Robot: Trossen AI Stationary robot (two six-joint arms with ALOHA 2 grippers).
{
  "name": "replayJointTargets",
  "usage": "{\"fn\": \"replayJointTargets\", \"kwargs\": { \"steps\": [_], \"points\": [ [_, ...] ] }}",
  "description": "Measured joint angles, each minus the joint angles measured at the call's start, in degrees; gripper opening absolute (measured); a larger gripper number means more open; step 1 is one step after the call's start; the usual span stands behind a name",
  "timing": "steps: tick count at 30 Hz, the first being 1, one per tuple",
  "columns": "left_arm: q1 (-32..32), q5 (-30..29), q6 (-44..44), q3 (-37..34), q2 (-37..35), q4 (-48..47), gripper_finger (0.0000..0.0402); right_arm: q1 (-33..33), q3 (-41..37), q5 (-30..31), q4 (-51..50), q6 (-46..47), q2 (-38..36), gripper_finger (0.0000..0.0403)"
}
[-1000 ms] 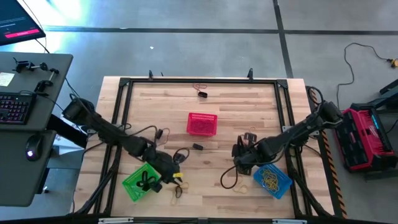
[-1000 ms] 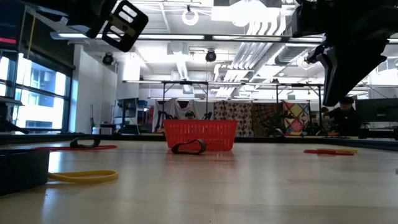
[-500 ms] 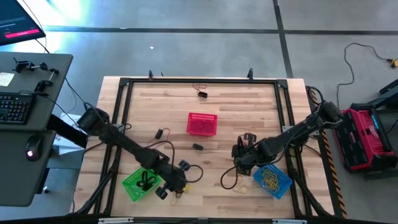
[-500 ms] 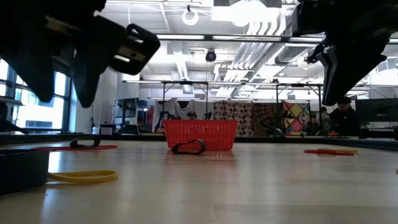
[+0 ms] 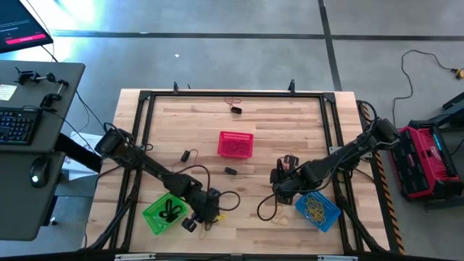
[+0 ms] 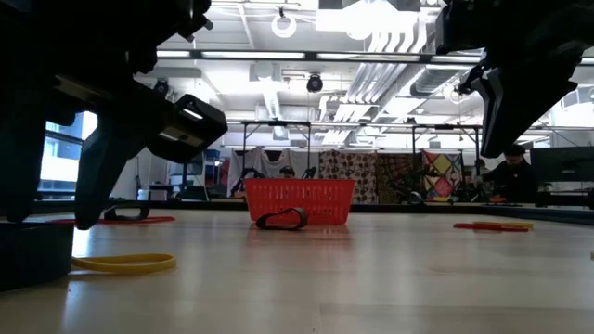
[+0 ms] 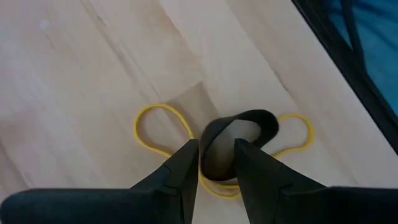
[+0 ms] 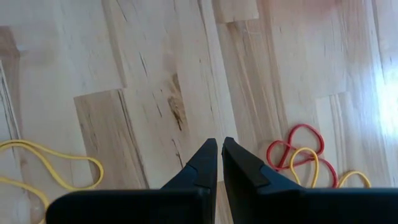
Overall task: Sort rubber bands into baskets
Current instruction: Put the black rubber band into the green bin
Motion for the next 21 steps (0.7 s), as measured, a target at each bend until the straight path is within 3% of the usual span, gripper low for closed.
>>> {"fn": "replayJointTargets", "kwargs": {
  "steps": [12,17,21],
  "points": [
    [1.46,3.68,-0.98,-0.02,1.88,0.88,0.0042,0.0,0.0,0.0,0.0,0.0,0.0,0.0014],
    [1.46,2.23,-0.17,0.0,0.49,0.32,0.0037,0.0,0.0,0.01,-0.01,0.0,0.0,0.0014],
    [1.43,0.91,0.18,0.02,-2.12,-0.31,0.0011,0.0,0.0,0.24,-0.02,0.0,0.0,0.0014]
  ]
}}
